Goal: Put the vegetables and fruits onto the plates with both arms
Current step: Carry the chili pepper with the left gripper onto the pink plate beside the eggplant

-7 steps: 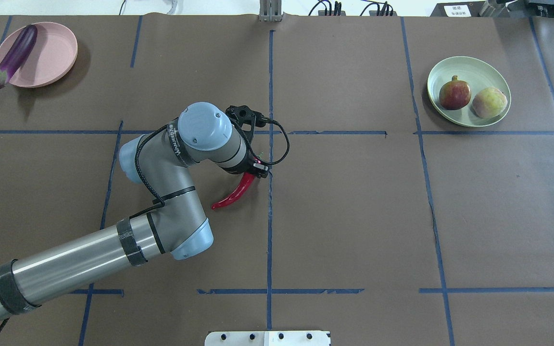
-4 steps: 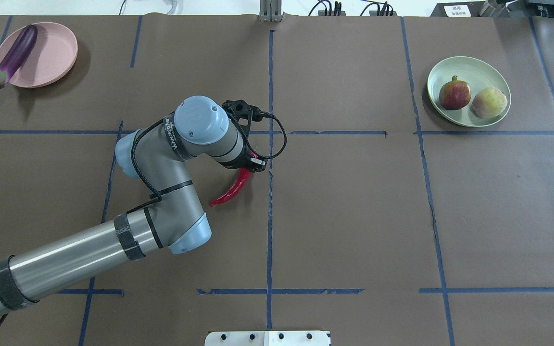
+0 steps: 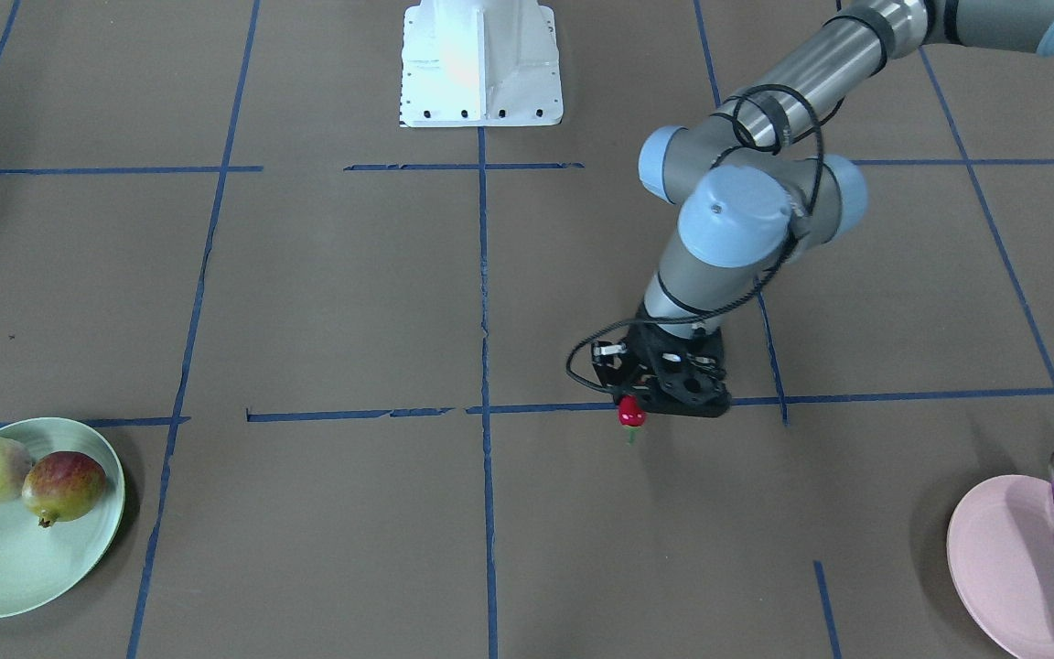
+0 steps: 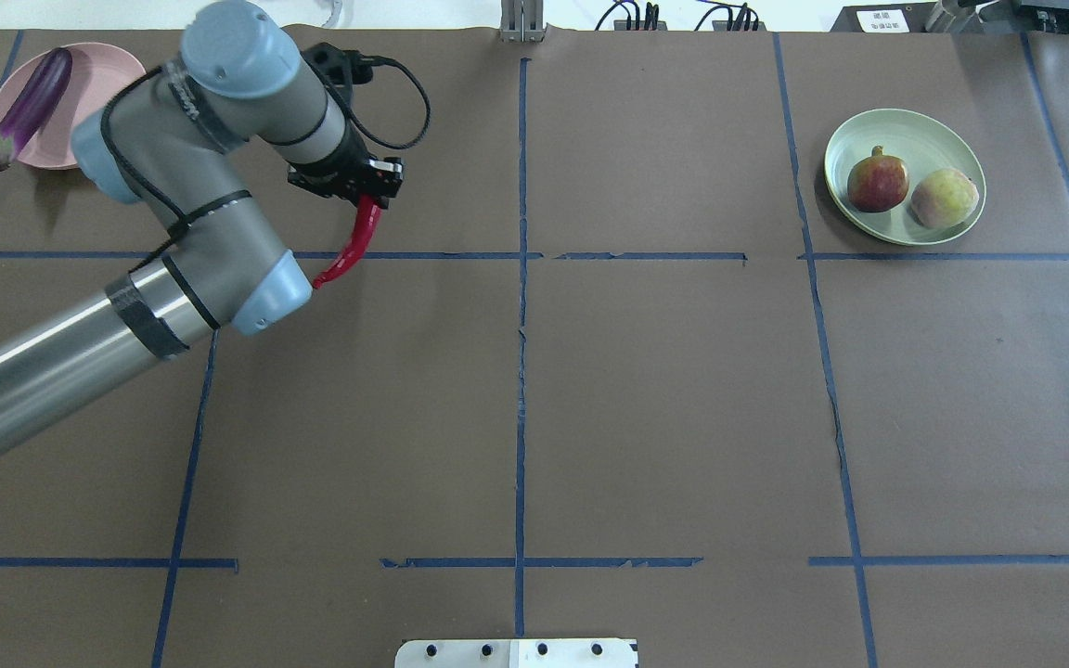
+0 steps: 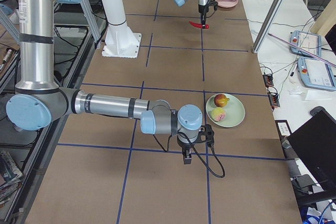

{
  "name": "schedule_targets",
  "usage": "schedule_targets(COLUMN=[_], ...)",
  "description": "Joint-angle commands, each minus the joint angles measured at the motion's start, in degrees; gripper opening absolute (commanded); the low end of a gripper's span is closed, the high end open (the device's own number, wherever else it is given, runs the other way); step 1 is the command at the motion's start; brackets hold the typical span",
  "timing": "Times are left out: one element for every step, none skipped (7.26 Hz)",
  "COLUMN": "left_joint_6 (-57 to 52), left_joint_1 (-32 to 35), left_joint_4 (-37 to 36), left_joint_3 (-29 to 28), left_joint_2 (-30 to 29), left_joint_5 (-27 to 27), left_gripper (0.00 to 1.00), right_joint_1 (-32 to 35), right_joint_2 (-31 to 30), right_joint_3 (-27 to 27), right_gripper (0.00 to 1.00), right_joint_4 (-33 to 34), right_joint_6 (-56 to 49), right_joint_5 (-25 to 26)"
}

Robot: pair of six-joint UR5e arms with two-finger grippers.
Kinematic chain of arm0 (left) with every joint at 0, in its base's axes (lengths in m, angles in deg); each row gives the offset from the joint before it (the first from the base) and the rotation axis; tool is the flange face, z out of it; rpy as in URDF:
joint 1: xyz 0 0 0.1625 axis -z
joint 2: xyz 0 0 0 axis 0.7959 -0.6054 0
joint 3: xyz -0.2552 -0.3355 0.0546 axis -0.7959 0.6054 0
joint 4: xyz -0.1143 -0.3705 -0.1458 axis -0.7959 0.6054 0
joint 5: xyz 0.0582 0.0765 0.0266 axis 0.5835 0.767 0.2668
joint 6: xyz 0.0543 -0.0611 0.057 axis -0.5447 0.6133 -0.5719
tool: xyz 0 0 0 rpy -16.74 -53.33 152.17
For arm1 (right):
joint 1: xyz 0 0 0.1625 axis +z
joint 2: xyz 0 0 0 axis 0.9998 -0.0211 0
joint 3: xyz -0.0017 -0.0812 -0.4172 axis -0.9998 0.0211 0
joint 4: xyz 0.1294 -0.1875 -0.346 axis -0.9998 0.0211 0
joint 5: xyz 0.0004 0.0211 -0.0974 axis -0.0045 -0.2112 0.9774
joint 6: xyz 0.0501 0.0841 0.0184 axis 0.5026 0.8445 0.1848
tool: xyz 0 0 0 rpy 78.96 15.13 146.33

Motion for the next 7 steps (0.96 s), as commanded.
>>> schedule_targets(left_joint_6=[-7.64, -16.24, -24.25, -30.24, -31.0, -31.79, -32.15], left_joint_1=[10.86, 14.56, 17.47, 19.94, 19.96, 19.87, 19.7], left_joint_4=[-0.11, -0.19, -0.11, 0.24, 0.51, 3.38, 3.41], left_joint_3=[-10.89, -15.9, -21.26, -25.84, -32.15, -37.0, -38.09], left_joint_2=[0.72, 0.63, 0.28, -0.42, -3.38, -4.89, -5.17], left_joint_5=[-3.66, -3.68, -3.76, -3.76, -3.15, -3.06, -2.19], left_gripper=[0.05, 0.05, 0.05, 0.05, 0.06, 0.1, 0.69], right_joint_1=[0.0, 0.0, 0.0, 0.0, 0.0, 0.0, 0.0], right_joint_2=[-0.1, -0.1, -0.1, -0.1, -0.1, -0.1, -0.1], right_joint_3=[0.05, 0.05, -0.04, -0.04, -0.12, -0.12, -0.12], right_gripper=[1.0, 1.0, 1.0, 1.0, 1.0, 1.0, 1.0], right_joint_4=[0.0, -0.09, -0.09, -0.09, -0.09, -0.09, -0.09], right_joint_6=[0.0, 0.0, -0.09, -0.09, -0.09, -0.09, -0.09], right_joint_5=[0.07, 0.07, -0.01, -0.02, 0.07, 0.07, 0.07])
